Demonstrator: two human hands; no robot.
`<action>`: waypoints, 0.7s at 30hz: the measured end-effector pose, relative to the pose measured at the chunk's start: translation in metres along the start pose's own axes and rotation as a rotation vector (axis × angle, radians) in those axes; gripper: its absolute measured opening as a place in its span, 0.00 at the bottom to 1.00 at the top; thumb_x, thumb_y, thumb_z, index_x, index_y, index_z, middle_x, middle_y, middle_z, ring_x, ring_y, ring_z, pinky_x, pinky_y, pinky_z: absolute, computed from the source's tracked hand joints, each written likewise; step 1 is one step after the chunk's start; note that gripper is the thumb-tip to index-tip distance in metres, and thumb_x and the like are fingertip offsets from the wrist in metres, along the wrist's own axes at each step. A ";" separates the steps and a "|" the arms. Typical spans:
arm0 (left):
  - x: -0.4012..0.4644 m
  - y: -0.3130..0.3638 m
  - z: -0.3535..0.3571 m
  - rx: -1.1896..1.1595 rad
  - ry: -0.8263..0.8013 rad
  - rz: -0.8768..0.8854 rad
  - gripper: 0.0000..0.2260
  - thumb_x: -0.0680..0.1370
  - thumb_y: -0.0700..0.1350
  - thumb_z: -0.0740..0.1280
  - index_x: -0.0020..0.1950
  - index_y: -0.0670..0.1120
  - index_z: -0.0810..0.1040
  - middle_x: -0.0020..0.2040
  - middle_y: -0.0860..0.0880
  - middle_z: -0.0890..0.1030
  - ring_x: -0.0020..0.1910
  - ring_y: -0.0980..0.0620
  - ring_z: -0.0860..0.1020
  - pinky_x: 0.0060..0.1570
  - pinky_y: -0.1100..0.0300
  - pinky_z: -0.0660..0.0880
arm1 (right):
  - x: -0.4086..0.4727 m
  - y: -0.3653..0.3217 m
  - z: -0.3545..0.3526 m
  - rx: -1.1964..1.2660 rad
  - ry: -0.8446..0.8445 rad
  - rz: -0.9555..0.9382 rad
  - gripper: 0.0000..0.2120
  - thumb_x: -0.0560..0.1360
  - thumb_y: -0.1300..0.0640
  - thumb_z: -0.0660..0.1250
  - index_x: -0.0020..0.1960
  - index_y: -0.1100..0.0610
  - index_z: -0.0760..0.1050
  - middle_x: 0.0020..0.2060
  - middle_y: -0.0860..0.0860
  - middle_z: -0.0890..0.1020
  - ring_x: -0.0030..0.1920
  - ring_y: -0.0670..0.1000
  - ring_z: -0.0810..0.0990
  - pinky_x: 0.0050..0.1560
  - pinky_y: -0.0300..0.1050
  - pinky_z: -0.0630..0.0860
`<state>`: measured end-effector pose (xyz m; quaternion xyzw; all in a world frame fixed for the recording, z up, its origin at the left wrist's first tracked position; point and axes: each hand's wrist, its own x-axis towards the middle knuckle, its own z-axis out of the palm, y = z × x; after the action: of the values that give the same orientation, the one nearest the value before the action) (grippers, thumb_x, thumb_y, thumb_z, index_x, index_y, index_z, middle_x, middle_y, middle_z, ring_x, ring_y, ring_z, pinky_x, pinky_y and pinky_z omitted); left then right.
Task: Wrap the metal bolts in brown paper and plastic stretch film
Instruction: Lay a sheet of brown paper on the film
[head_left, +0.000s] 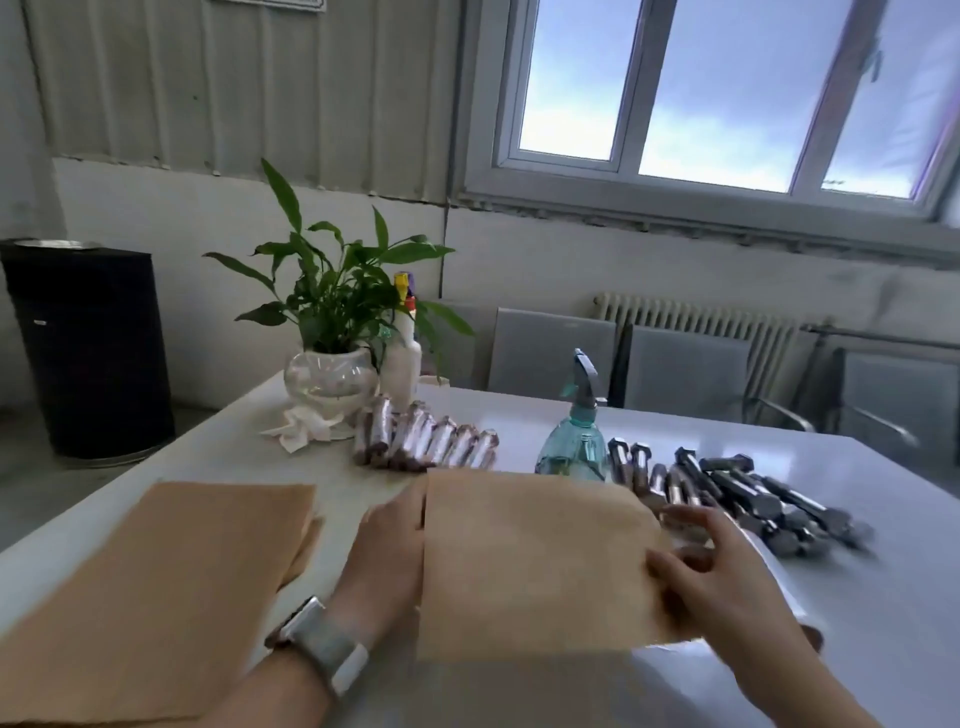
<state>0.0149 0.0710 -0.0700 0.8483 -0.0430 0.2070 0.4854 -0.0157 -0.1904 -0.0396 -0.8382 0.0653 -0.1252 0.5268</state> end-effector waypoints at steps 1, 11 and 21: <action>0.001 0.000 0.001 -0.063 -0.011 -0.006 0.10 0.79 0.42 0.60 0.48 0.54 0.79 0.41 0.55 0.84 0.42 0.57 0.81 0.40 0.62 0.74 | -0.002 0.007 -0.004 -0.030 -0.002 0.003 0.15 0.74 0.63 0.70 0.54 0.47 0.74 0.36 0.56 0.83 0.31 0.55 0.81 0.30 0.49 0.78; -0.003 -0.002 0.006 0.143 -0.254 0.121 0.23 0.71 0.49 0.73 0.61 0.66 0.70 0.44 0.62 0.80 0.42 0.59 0.77 0.48 0.67 0.71 | 0.006 0.032 -0.003 -0.343 -0.006 -0.055 0.09 0.76 0.58 0.65 0.52 0.47 0.80 0.43 0.42 0.82 0.41 0.40 0.78 0.37 0.26 0.68; 0.003 -0.004 0.002 0.290 -0.475 0.223 0.27 0.65 0.65 0.70 0.63 0.64 0.73 0.67 0.67 0.66 0.66 0.66 0.66 0.69 0.57 0.62 | 0.004 0.024 0.000 -0.923 -0.165 -0.207 0.17 0.77 0.43 0.59 0.58 0.53 0.69 0.52 0.54 0.79 0.54 0.55 0.77 0.49 0.47 0.71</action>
<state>0.0192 0.0718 -0.0729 0.9235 -0.2184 0.0588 0.3098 -0.0114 -0.2014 -0.0608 -0.9937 -0.0116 -0.0680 0.0879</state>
